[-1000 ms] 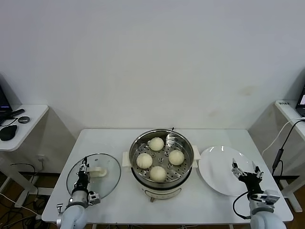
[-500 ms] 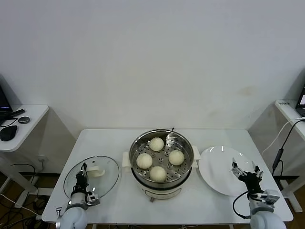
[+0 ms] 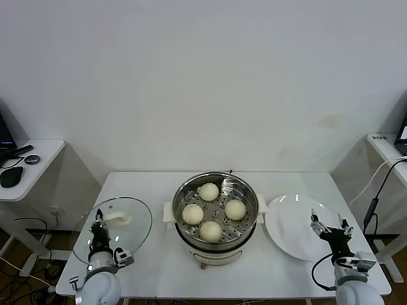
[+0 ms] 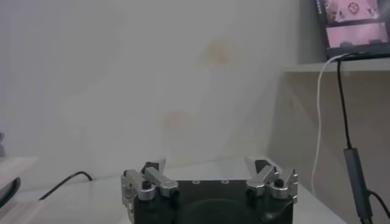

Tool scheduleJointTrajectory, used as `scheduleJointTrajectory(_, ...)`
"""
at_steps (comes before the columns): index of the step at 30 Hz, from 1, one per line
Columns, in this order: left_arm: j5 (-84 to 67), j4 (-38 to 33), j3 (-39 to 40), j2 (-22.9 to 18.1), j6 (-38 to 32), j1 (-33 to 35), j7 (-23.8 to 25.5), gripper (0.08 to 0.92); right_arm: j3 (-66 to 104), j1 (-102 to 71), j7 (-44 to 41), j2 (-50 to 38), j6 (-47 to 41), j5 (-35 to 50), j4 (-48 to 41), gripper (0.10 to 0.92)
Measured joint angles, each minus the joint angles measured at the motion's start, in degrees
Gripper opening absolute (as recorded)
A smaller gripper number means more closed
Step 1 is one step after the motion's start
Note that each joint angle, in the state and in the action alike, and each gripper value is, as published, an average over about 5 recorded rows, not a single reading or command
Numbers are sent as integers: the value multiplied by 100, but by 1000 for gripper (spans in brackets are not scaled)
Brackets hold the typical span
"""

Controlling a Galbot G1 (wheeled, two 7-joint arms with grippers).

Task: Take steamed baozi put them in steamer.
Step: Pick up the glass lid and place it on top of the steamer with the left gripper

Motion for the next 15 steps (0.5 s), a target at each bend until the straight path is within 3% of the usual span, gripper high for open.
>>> scheduleJointTrajectory(15,1365,-1481,332,-358,861,-95,1351,175,-6,-50,-1,-62,-41,43,45,823)
